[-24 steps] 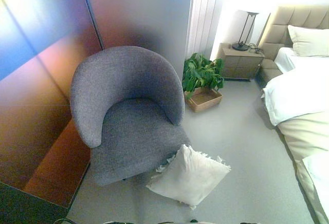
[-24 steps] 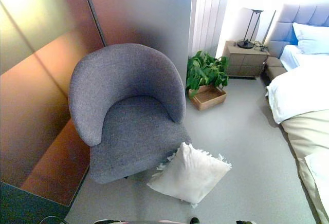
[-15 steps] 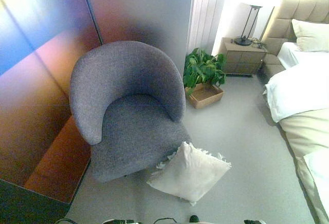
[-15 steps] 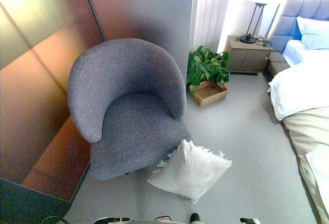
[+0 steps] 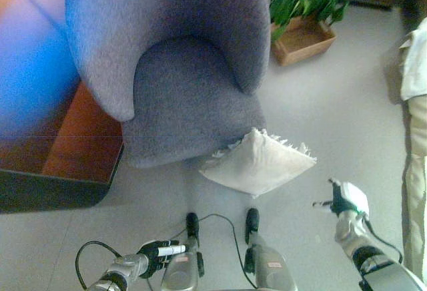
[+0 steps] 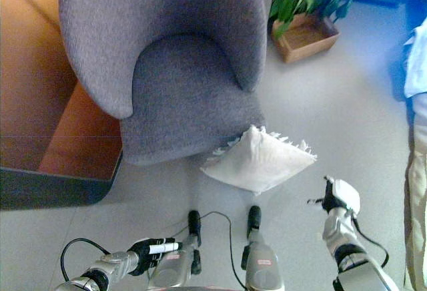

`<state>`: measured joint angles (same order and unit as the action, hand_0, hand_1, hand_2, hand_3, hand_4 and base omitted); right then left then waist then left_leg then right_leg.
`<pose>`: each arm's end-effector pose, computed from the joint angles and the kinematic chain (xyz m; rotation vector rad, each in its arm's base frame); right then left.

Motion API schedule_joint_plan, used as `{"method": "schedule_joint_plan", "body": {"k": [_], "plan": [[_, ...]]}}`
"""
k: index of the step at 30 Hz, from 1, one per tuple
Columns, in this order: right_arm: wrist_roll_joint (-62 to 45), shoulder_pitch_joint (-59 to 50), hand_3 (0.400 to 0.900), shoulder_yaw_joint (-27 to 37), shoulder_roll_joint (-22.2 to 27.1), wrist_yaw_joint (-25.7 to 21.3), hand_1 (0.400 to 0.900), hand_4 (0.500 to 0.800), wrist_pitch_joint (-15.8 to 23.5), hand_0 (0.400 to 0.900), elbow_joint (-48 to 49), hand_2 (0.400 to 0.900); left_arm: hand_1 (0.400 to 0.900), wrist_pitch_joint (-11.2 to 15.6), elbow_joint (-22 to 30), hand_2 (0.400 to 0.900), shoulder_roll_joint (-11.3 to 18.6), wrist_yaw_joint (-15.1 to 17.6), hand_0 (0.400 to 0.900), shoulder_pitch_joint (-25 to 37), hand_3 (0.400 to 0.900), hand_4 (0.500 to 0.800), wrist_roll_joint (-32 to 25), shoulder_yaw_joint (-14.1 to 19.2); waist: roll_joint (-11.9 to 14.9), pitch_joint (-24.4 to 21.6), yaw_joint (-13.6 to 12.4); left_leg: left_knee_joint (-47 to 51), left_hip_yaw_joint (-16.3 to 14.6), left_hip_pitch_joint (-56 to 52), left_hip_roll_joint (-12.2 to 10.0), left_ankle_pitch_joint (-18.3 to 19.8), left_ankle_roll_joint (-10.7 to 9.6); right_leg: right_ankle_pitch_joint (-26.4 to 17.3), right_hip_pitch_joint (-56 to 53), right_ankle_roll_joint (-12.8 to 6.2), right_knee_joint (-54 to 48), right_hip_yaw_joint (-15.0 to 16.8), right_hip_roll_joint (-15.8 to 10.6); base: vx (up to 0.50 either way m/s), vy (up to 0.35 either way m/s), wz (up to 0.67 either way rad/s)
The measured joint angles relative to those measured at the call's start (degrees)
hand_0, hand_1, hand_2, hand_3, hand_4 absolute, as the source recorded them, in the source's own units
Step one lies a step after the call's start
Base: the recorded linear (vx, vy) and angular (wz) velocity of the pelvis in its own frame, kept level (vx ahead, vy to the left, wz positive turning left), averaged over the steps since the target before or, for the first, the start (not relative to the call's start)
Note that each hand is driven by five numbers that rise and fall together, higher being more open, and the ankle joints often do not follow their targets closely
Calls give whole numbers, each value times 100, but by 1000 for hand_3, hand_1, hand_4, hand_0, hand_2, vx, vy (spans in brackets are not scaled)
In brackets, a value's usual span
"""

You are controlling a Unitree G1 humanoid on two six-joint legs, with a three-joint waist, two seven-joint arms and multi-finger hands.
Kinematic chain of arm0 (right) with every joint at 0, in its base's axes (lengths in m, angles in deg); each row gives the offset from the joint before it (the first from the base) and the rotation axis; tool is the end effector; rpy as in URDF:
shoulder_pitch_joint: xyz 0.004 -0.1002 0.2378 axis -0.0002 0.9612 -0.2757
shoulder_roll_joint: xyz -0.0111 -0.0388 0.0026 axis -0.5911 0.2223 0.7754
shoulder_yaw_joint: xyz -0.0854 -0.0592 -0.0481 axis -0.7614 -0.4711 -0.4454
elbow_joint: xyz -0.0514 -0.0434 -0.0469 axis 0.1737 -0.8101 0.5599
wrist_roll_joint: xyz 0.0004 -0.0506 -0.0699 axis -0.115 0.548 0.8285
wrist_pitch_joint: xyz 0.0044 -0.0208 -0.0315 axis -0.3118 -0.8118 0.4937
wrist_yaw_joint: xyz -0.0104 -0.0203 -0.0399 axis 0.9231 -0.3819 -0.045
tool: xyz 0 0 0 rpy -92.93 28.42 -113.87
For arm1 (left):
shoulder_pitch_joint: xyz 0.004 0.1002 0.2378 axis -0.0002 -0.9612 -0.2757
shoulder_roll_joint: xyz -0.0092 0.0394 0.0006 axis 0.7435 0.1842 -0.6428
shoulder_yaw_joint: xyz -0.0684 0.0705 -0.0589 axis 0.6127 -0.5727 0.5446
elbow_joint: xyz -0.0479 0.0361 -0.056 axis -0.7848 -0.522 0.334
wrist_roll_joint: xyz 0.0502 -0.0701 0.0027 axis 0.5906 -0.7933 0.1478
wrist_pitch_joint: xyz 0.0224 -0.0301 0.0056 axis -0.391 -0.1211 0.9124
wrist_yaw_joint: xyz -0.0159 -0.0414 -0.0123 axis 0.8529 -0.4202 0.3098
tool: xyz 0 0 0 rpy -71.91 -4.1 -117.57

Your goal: Pick up the pillow and put it on the sofa.

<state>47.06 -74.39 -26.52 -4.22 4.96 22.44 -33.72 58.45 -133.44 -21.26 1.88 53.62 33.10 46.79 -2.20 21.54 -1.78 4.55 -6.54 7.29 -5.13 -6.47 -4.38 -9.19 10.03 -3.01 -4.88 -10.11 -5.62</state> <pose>0.1986 -0.2962 -0.0293 -1.1510 0.5801 -0.3208 0.1383 0.2378 -0.0893 0.0722 1.1203 -0.2141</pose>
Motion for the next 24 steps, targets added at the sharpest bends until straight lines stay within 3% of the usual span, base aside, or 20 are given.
{"method": "schedule_joint_plan", "body": {"k": [5, 14, 24], "plan": [[-56, -687, 900, -124, 54, -50, 900, 800, 11, 900, 109, 900, 900, 4, 62, 900, 3, 14, 900, 179, 900, 800, -173, -18, -74, 270, -37, -2, 137, 276, 14, -43, 2, -11, 204, 12, 5, -134, -18, -89, 17, 10], [-364, -1912, 900, -446, 772, 290, 900, 800, -61, 900, 404, 900, 900, -2, 105, 900, -81, 11, 900, 585, 900, 800, -658, -226, -335, 598, -188, -137, 214, 943, 102, -96, 52, -19, 871, 7, 246, -237, -137, -73, 44, 11], [-566, -2690, 900, -691, 875, 628, 900, 800, -421, 900, 531, 900, 900, 9, 333, 900, -102, 11, 900, 721, 900, 800, -1115, -302, -402, 659, -336, -742, 341, 1879, 307, -150, 140, 594, 2255, -4, 1942, -201, -532, -47, 63, 6]]}}
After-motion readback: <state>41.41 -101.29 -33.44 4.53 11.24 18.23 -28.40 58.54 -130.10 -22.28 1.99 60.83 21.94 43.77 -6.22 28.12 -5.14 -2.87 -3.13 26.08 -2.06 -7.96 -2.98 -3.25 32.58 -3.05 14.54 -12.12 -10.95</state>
